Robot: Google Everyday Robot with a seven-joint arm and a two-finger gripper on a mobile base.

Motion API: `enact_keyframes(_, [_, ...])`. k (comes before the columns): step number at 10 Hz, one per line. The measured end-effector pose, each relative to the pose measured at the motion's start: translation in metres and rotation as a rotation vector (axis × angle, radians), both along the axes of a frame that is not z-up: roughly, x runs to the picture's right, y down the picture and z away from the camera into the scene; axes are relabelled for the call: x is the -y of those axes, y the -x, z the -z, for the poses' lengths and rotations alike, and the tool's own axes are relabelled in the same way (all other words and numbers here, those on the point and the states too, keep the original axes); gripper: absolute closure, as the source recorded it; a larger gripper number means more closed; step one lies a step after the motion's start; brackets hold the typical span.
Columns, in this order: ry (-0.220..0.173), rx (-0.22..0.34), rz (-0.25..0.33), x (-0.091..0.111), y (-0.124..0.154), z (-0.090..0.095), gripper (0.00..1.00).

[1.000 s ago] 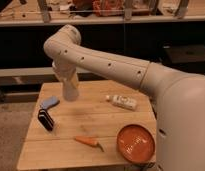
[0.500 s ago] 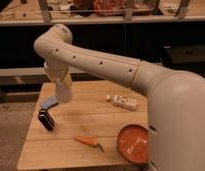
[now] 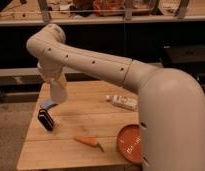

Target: Place the ceramic cup over the eraser

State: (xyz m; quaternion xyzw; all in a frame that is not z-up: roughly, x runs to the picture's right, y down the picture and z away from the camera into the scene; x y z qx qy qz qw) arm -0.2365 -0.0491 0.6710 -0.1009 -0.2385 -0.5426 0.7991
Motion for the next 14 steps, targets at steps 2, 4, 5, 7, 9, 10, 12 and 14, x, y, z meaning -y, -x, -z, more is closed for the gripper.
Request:
enact_keyframes(2, [0.018,0.019,0.012,-0.005,0.011,0.002,0.92])
enact_keyframes(4, [0.023,0.034,0.027,-0.007,0.022,0.003,0.92])
enact_keyframes(5, [0.032,0.043,0.032,-0.009,0.027,0.004,0.92])
enact_keyframes(7, [0.037,0.045,0.028,-0.01,0.023,0.003,0.92])
enact_keyframes(9, [0.056,0.061,0.027,-0.016,0.033,0.007,0.92])
enact_keyframes(10, [0.057,0.061,0.024,-0.015,0.033,0.006,0.92])
enact_keyframes(12, [0.067,0.064,0.023,-0.016,0.033,0.006,0.92])
enact_keyframes(14, [0.079,0.077,0.023,-0.019,0.037,0.007,0.92])
